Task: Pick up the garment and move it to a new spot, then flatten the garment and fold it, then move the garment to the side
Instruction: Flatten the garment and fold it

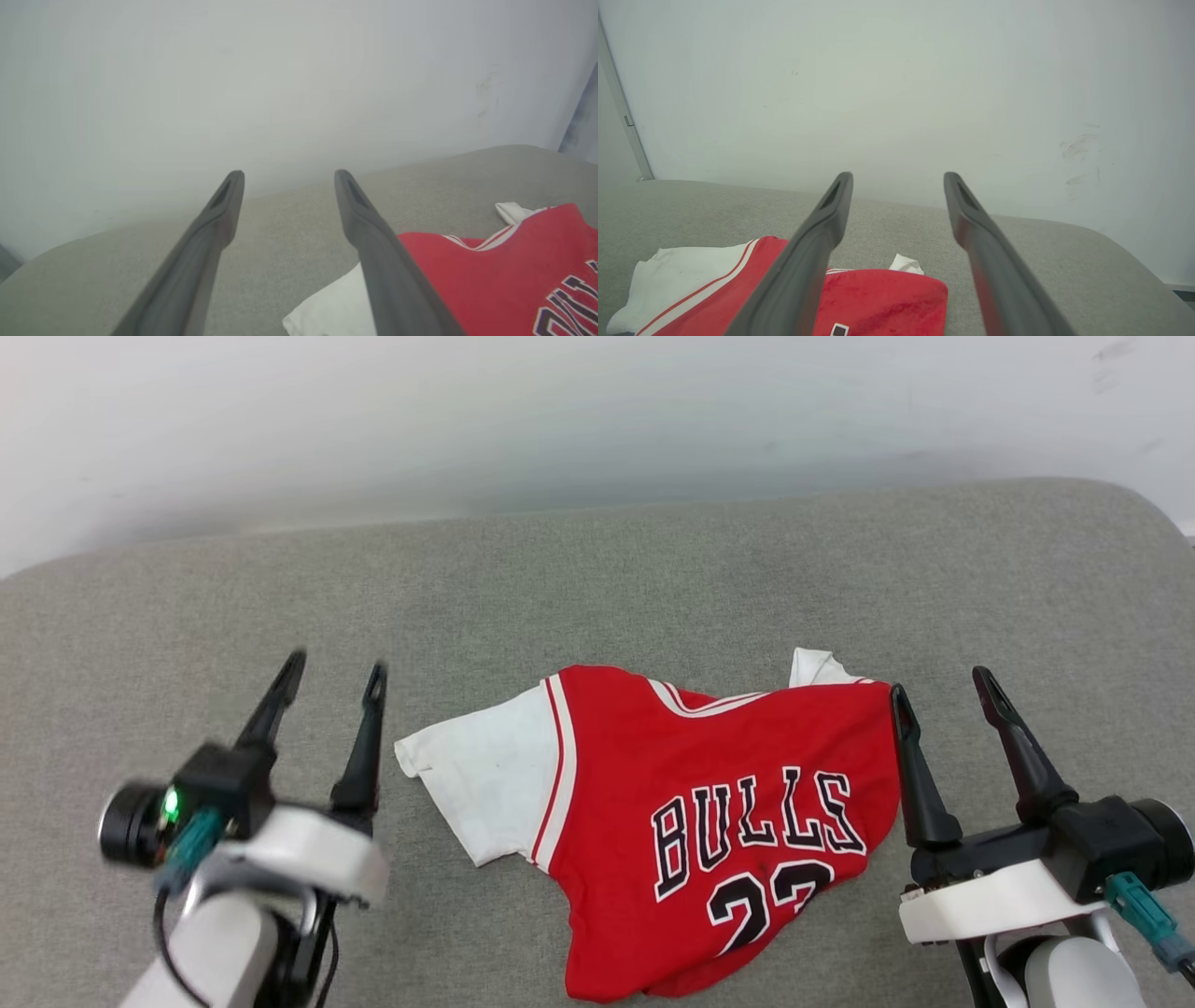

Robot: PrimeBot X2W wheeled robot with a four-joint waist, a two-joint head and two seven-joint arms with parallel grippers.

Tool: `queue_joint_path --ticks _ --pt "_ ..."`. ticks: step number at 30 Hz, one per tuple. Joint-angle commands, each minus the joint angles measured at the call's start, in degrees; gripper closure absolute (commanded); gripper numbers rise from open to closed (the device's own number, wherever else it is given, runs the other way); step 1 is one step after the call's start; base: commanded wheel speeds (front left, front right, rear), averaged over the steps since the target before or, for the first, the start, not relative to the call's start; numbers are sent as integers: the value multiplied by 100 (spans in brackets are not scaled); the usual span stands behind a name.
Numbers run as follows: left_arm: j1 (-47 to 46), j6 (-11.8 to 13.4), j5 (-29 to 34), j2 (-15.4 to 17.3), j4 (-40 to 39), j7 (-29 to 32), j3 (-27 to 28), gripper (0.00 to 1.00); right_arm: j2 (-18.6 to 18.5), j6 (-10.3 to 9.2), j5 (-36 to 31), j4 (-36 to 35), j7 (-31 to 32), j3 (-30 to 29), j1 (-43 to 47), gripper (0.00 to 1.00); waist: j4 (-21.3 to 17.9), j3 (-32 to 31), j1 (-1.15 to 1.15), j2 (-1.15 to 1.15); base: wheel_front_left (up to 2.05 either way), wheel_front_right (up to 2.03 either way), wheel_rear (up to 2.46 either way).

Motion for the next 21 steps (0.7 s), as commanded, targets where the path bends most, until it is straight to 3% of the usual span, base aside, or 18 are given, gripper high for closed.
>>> queue_joint_path --ticks 1,4,8,12,16,21 --pt "439 103 -49 -14 -290 -14 195 0 8 -2 1 -14 -12 -1 73 0 6 -42 0 0 0 0 0" --pt "970 164 -80 -105 -603 -15 381 0 8 -2 -3 -29 -12 -15 121 0 7 -72 0 0 0 0 0" --pt "1363 67 -153 -184 -761 -15 439 0 8 -2 -21 -47 -11 -3 115 0 -15 -65 0 0 0 0 0" --pt "1343 -295 -231 -24 -767 317 175 0 7 -2 -24 -68 -11 37 83 0 -66 1 0 0 0 0 0" --pt "889 -663 -292 223 -712 1122 -79 0 8 -2 -52 -95 -11 67 22 0 -100 153 0 0 0 0 0" --pt "51 -1287 -698 548 -496 2663 -360 0 8 -2 -44 -116 -11 90 -63 0 -167 371 0 0 0 0 0"
